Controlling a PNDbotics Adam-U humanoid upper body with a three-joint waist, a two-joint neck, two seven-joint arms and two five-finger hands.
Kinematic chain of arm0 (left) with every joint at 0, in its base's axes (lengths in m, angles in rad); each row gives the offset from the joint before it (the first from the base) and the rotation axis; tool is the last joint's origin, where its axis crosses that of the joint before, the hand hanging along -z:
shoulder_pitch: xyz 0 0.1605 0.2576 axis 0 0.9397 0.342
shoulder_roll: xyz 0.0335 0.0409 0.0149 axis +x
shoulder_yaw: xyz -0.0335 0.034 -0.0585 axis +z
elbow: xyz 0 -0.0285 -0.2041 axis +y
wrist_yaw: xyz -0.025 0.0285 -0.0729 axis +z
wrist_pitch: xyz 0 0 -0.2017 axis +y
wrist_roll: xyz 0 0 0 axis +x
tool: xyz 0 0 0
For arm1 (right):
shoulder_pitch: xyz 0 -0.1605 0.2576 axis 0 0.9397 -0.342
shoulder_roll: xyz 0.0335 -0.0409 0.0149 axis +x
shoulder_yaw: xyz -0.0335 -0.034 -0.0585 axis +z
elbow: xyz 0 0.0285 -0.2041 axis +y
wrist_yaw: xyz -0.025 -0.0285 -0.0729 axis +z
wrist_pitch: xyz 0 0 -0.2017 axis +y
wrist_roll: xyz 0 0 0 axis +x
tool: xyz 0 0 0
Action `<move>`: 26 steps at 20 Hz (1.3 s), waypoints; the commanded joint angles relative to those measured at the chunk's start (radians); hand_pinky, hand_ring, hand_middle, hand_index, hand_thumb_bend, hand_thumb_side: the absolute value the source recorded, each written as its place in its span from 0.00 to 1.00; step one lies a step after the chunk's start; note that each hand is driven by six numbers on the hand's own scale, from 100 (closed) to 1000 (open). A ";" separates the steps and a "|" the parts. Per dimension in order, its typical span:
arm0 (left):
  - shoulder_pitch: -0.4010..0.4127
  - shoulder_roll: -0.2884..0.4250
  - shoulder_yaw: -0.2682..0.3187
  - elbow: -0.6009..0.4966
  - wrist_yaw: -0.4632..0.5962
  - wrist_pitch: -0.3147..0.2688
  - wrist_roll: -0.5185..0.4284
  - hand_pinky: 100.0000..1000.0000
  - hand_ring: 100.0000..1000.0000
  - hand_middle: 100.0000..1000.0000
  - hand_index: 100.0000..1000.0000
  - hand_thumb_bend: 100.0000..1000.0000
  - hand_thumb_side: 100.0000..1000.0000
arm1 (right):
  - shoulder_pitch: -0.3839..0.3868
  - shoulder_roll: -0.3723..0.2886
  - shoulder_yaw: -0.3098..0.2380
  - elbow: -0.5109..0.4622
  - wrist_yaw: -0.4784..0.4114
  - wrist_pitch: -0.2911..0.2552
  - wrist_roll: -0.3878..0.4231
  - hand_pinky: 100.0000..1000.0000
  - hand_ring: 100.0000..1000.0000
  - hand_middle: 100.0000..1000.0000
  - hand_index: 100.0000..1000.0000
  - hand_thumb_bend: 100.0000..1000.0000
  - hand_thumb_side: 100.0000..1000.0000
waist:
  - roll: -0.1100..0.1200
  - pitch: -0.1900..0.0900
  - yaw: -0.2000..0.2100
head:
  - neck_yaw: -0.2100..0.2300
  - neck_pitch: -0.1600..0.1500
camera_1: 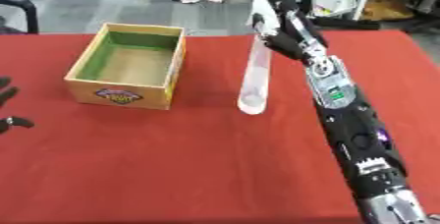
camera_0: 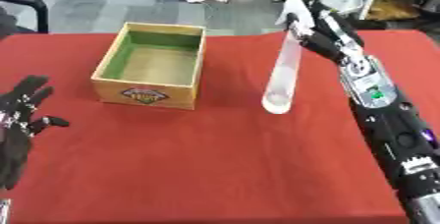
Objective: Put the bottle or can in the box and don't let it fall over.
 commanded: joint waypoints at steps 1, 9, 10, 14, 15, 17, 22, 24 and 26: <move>-0.009 0.005 0.006 -0.015 0.003 -0.003 0.007 0.55 1.00 0.96 1.00 0.07 0.96 | -0.014 -0.009 -0.007 -0.004 0.009 0.006 0.003 0.82 0.94 0.99 0.96 0.00 0.50 | 0.006 -0.008 0.004 | -0.004 -0.005; -0.009 0.002 0.012 -0.014 0.010 -0.002 0.030 0.55 1.00 0.95 1.00 0.07 0.96 | -0.019 -0.010 -0.011 -0.004 0.009 0.014 0.007 0.82 0.94 0.98 0.96 0.00 0.51 | 0.011 -0.005 0.013 | -0.011 -0.007; -0.009 0.002 0.013 -0.014 0.010 -0.002 0.031 0.55 1.00 0.95 1.00 0.07 0.96 | -0.020 -0.010 -0.011 -0.004 0.008 0.015 0.008 0.81 0.94 0.98 0.96 0.00 0.51 | 0.012 -0.005 0.014 | -0.012 -0.007; -0.009 0.001 0.015 -0.015 0.010 -0.001 0.035 0.55 1.00 0.95 1.00 0.07 0.95 | -0.022 -0.009 -0.012 -0.003 0.007 0.017 0.011 0.81 0.94 0.98 0.96 0.00 0.50 | 0.013 -0.004 0.018 | -0.014 -0.008; -0.009 0.001 0.015 -0.015 0.010 -0.001 0.035 0.55 1.00 0.95 1.00 0.07 0.95 | -0.022 -0.010 -0.012 -0.003 0.007 0.018 0.012 0.81 0.94 0.98 0.96 0.00 0.50 | 0.013 -0.004 0.019 | -0.014 -0.008; -0.009 0.000 0.015 -0.015 0.011 -0.001 0.036 0.55 1.00 0.95 1.00 0.07 0.95 | -0.024 -0.011 -0.013 -0.001 0.007 0.019 0.013 0.81 0.94 0.98 0.95 0.00 0.49 | 0.013 -0.004 0.020 | -0.015 -0.008; -0.009 0.000 0.015 -0.014 0.011 -0.001 0.034 0.55 1.00 0.95 1.00 0.07 0.96 | -0.029 -0.015 -0.013 0.004 0.001 0.024 0.016 0.80 0.93 0.97 0.95 0.00 0.48 | 0.014 -0.004 0.024 | -0.018 -0.009; -0.009 -0.001 0.015 -0.014 0.011 -0.001 0.034 0.55 1.00 0.95 1.00 0.07 0.96 | -0.031 -0.016 -0.014 0.006 -0.002 0.027 0.017 0.79 0.92 0.96 0.94 0.00 0.48 | 0.015 -0.004 0.026 | -0.019 -0.008; -0.009 -0.001 0.015 -0.014 0.010 -0.001 0.033 0.55 1.00 0.95 1.00 0.07 0.96 | -0.033 -0.017 -0.013 0.008 -0.006 0.030 0.021 0.79 0.92 0.95 0.94 0.00 0.48 | 0.015 -0.004 0.027 | -0.020 -0.008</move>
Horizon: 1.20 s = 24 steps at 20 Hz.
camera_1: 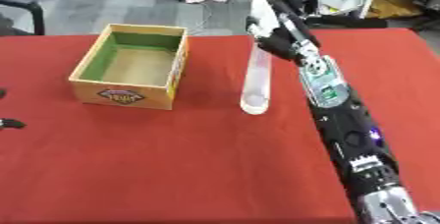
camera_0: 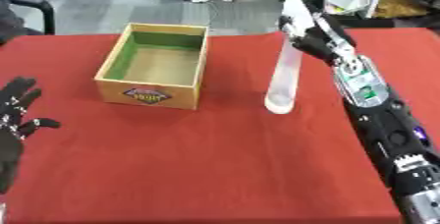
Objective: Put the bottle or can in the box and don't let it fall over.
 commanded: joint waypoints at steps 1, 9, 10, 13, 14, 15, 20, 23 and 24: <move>-0.009 0.008 0.008 -0.014 0.006 -0.001 0.001 0.55 1.00 0.95 1.00 0.07 0.96 | -0.029 -0.020 -0.007 -0.005 -0.012 0.005 0.004 0.79 0.91 0.95 0.94 0.00 0.47 | 0.003 -0.005 0.003 | -0.003 -0.007; -0.011 0.008 0.007 -0.014 0.007 -0.002 -0.002 0.55 1.00 0.95 1.00 0.07 0.95 | -0.040 -0.024 -0.007 -0.002 -0.026 0.010 0.007 0.78 0.91 0.93 0.93 0.00 0.47 | 0.003 -0.006 0.010 | -0.008 -0.008; -0.011 0.008 0.007 -0.014 0.008 -0.002 -0.002 0.55 1.00 0.95 1.00 0.07 0.95 | -0.041 -0.025 -0.006 -0.002 -0.028 0.011 0.008 0.78 0.90 0.93 0.93 0.00 0.46 | 0.003 -0.006 0.011 | -0.008 -0.008; -0.012 0.008 0.007 -0.014 0.008 -0.001 -0.003 0.55 1.00 0.95 1.00 0.07 0.95 | -0.044 -0.027 -0.005 0.000 -0.033 0.011 0.010 0.77 0.90 0.93 0.92 0.00 0.46 | 0.003 -0.006 0.013 | -0.010 -0.008; -0.013 0.008 0.007 -0.014 0.009 -0.001 -0.003 0.55 1.00 0.95 1.00 0.07 0.95 | -0.045 -0.027 -0.005 0.001 -0.035 0.011 0.011 0.77 0.90 0.93 0.92 0.00 0.46 | 0.002 -0.006 0.014 | -0.010 -0.008; -0.013 0.008 0.007 -0.014 0.009 -0.001 -0.003 0.55 1.00 0.95 1.00 0.07 0.95 | -0.046 -0.027 -0.004 0.001 -0.037 0.011 0.012 0.77 0.90 0.93 0.92 0.00 0.46 | 0.002 -0.006 0.015 | -0.010 -0.008; -0.015 0.007 0.007 -0.014 0.010 0.001 -0.004 0.55 1.00 0.95 1.00 0.07 0.95 | -0.050 -0.030 -0.001 0.003 -0.045 0.009 0.018 0.77 0.91 0.93 0.92 0.00 0.45 | 0.001 -0.007 0.018 | -0.011 -0.008; -0.016 0.007 0.007 -0.015 0.011 0.001 -0.004 0.55 1.00 0.95 1.00 0.07 0.95 | -0.051 -0.031 -0.001 0.006 -0.050 0.009 0.021 0.77 0.91 0.92 0.91 0.00 0.44 | 0.001 -0.007 0.019 | -0.012 -0.009; -0.017 0.007 0.007 -0.015 0.011 0.001 -0.005 0.55 1.00 0.95 1.00 0.07 0.95 | -0.051 -0.031 -0.001 0.007 -0.052 0.009 0.022 0.76 0.89 0.91 0.90 0.00 0.43 | 0.000 -0.007 0.019 | -0.012 -0.009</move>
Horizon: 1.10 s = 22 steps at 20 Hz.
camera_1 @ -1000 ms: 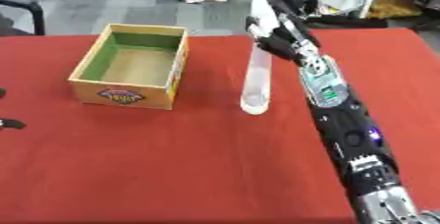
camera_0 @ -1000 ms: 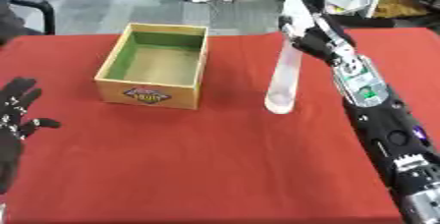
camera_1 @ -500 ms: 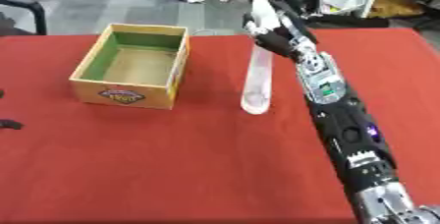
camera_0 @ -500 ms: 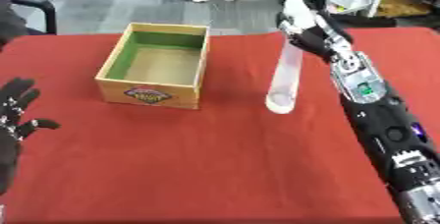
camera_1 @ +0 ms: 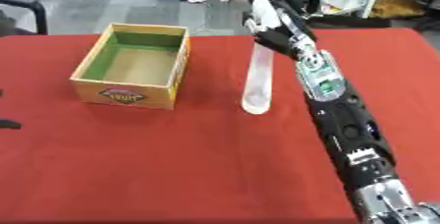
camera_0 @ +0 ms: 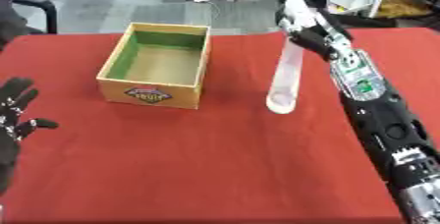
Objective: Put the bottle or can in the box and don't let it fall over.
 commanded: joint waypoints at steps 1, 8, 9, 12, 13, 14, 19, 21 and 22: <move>-0.010 0.008 0.007 -0.015 0.007 0.000 -0.001 0.55 1.00 0.95 1.00 0.07 0.95 | -0.028 -0.023 -0.001 -0.007 -0.013 0.000 0.008 0.76 0.89 0.91 0.89 0.00 0.43 | 0.000 -0.009 0.002 | -0.003 -0.009; -0.010 0.007 0.007 -0.014 0.007 0.000 -0.002 0.55 1.00 0.95 1.00 0.07 0.95 | -0.032 -0.025 0.000 -0.009 -0.038 0.003 0.022 0.72 0.83 0.82 0.72 0.00 0.40 | 0.001 -0.009 0.003 | -0.003 -0.010; -0.010 0.007 0.008 -0.014 0.007 0.000 -0.003 0.55 1.00 0.95 1.00 0.07 0.95 | -0.032 -0.026 0.000 -0.010 -0.041 0.004 0.022 0.72 0.82 0.80 0.68 0.00 0.41 | 0.001 -0.009 0.003 | -0.003 -0.010; -0.010 0.007 0.008 -0.014 0.007 0.000 -0.003 0.55 1.00 0.95 1.00 0.07 0.95 | -0.032 -0.026 -0.001 -0.011 -0.054 0.006 0.020 0.69 0.77 0.71 0.56 0.00 0.41 | 0.001 -0.009 0.003 | -0.003 -0.009; -0.010 0.007 0.008 -0.014 0.006 0.000 -0.004 0.55 1.00 0.95 1.00 0.07 0.95 | -0.032 -0.026 -0.002 -0.011 -0.059 0.007 0.018 0.69 0.76 0.69 0.53 0.00 0.41 | 0.001 -0.009 0.003 | -0.003 -0.009; -0.010 0.007 0.008 -0.014 0.006 0.000 -0.004 0.55 1.00 0.95 1.00 0.07 0.95 | -0.032 -0.026 -0.002 -0.010 -0.064 0.009 0.015 0.68 0.74 0.66 0.50 0.00 0.41 | 0.001 -0.009 0.003 | -0.002 -0.009; -0.010 0.007 0.009 -0.014 0.007 0.000 -0.004 0.55 1.00 0.95 1.00 0.07 0.95 | -0.035 -0.030 -0.002 -0.013 -0.090 0.016 0.000 0.65 0.68 0.52 0.37 0.00 0.41 | 0.001 -0.009 0.005 | -0.002 -0.009; -0.010 0.007 0.009 -0.014 0.007 0.001 -0.004 0.55 1.00 0.95 1.00 0.07 0.96 | -0.037 -0.033 -0.002 -0.015 -0.102 0.017 -0.001 0.64 0.68 0.50 0.35 0.00 0.41 | 0.001 -0.009 0.005 | -0.002 -0.009; -0.010 0.007 0.009 -0.014 0.007 0.001 -0.004 0.55 1.00 0.95 1.00 0.07 0.96 | -0.038 -0.035 -0.001 -0.016 -0.107 0.018 -0.001 0.64 0.67 0.49 0.34 0.00 0.41 | 0.000 -0.009 0.005 | -0.002 -0.009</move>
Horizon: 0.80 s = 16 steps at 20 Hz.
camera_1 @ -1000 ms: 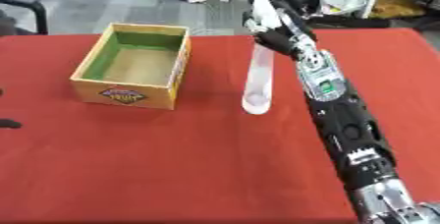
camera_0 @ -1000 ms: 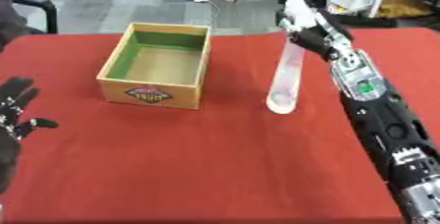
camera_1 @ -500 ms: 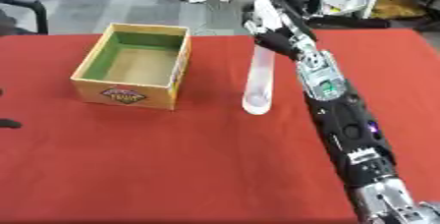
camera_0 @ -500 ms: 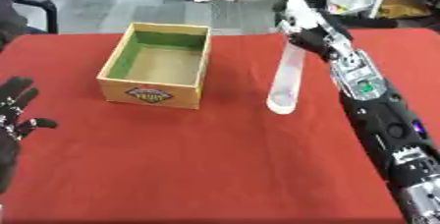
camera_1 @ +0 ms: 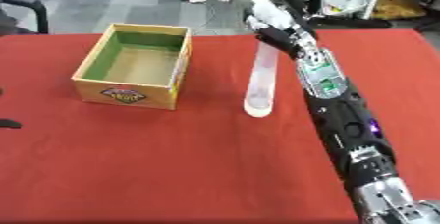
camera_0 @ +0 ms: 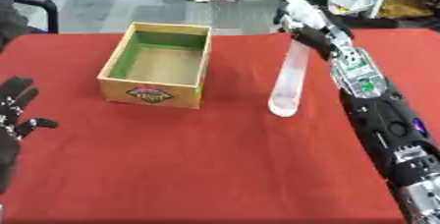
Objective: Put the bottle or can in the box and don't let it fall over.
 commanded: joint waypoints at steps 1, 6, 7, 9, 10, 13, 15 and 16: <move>-0.010 0.007 0.009 -0.014 0.003 0.001 -0.002 0.55 1.00 0.95 1.00 0.07 0.96 | -0.030 -0.032 -0.002 -0.023 -0.024 0.001 -0.005 0.64 0.67 0.47 0.33 0.00 0.41 | 0.001 -0.009 0.002 | -0.002 -0.009; -0.011 0.007 0.008 -0.014 0.003 0.001 -0.003 0.55 1.00 0.95 1.00 0.07 0.96 | -0.043 -0.048 -0.001 -0.029 -0.054 0.003 -0.004 0.63 0.66 0.44 0.30 0.00 0.41 | 0.001 -0.008 0.007 | -0.004 -0.011; -0.012 0.007 0.008 -0.013 0.003 0.001 -0.004 0.55 1.00 0.95 1.00 0.07 0.96 | -0.047 -0.052 -0.001 -0.030 -0.059 0.003 -0.002 0.63 0.65 0.43 0.30 0.00 0.41 | 0.001 -0.008 0.011 | -0.005 -0.012; -0.014 0.006 0.006 -0.012 0.004 0.001 -0.006 0.55 1.00 0.95 1.00 0.07 0.96 | -0.057 -0.061 0.000 -0.033 -0.071 0.002 0.001 0.63 0.65 0.43 0.30 0.00 0.41 | 0.002 -0.007 0.018 | -0.008 -0.016; -0.015 0.006 0.005 -0.012 0.005 0.001 -0.007 0.55 1.00 0.95 1.00 0.07 0.96 | -0.062 -0.066 0.000 -0.035 -0.077 0.002 0.003 0.63 0.65 0.43 0.30 0.00 0.41 | 0.003 -0.007 0.022 | -0.010 -0.017; -0.020 0.003 0.001 -0.008 0.006 0.001 -0.011 0.55 1.00 0.95 1.00 0.07 0.96 | -0.080 -0.083 0.005 -0.040 -0.093 -0.006 0.016 0.63 0.65 0.43 0.30 0.00 0.41 | 0.006 -0.003 0.040 | -0.024 -0.026; -0.027 0.001 -0.005 -0.003 0.006 0.004 -0.017 0.55 1.00 0.95 1.00 0.07 0.97 | -0.098 -0.099 0.008 -0.029 -0.107 -0.002 0.032 0.63 0.66 0.43 0.30 0.00 0.41 | 0.007 0.002 0.059 | -0.036 -0.037; -0.032 0.000 -0.008 0.001 0.006 0.005 -0.020 0.55 1.00 0.95 1.00 0.07 0.97 | -0.108 -0.107 0.008 -0.022 -0.115 0.001 0.040 0.63 0.66 0.43 0.30 0.00 0.41 | 0.007 0.005 0.068 | -0.041 -0.043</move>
